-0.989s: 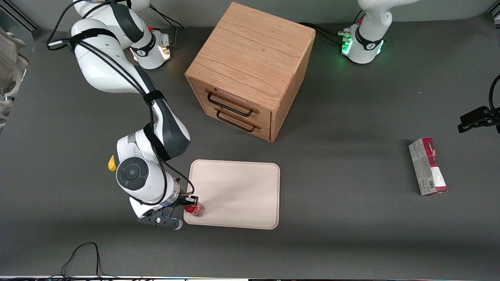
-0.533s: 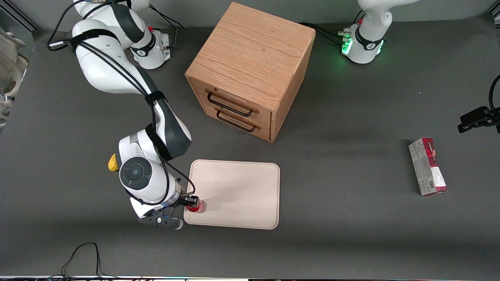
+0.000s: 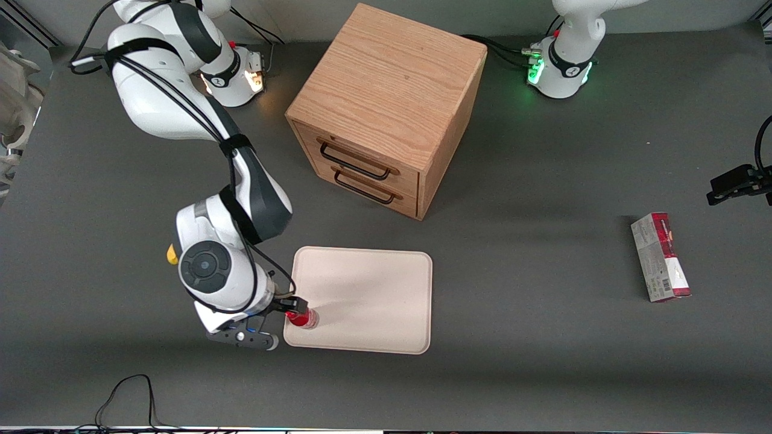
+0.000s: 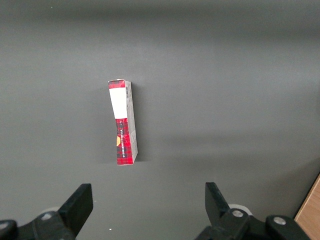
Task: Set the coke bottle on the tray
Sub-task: 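Open the right gripper and release the bottle on the tray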
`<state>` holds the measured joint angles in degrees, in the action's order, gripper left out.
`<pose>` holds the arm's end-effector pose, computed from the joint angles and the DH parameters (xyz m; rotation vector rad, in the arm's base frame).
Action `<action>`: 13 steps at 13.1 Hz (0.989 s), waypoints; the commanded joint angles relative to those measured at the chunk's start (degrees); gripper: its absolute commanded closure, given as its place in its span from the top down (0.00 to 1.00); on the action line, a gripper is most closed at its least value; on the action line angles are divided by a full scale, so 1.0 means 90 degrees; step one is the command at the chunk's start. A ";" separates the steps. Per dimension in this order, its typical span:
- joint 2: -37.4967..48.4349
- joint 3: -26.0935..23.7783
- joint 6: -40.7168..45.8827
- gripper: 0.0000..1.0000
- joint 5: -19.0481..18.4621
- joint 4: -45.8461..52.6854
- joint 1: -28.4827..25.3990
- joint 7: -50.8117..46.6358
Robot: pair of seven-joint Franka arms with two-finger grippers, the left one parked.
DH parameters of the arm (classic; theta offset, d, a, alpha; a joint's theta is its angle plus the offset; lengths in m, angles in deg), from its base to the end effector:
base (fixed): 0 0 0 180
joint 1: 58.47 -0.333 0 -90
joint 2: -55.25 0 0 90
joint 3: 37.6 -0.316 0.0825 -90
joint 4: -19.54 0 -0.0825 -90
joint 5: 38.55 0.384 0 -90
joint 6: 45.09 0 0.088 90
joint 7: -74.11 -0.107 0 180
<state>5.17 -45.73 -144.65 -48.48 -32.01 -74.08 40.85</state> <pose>0.7287 0.2564 0.3690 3.0603 -0.2817 0.0031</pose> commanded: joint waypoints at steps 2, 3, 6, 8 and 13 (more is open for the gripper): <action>0.1050 -0.0005 0.1021 1.00 0.0068 -0.0569 0.0414 0.1027; 0.1449 -0.0005 0.1081 1.00 0.0223 -0.0958 0.0619 0.1320; 0.2806 0.0004 0.0964 1.00 0.0585 -0.2500 0.1176 0.2179; 0.3705 0.0014 0.0731 1.00 0.0722 -0.3476 0.1411 0.2474; 0.5406 0.0676 0.0515 1.00 0.1463 -0.5101 0.1432 0.3449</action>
<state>46.02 -43.20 -137.54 -39.48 -69.75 -61.07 66.95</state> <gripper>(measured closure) 0.000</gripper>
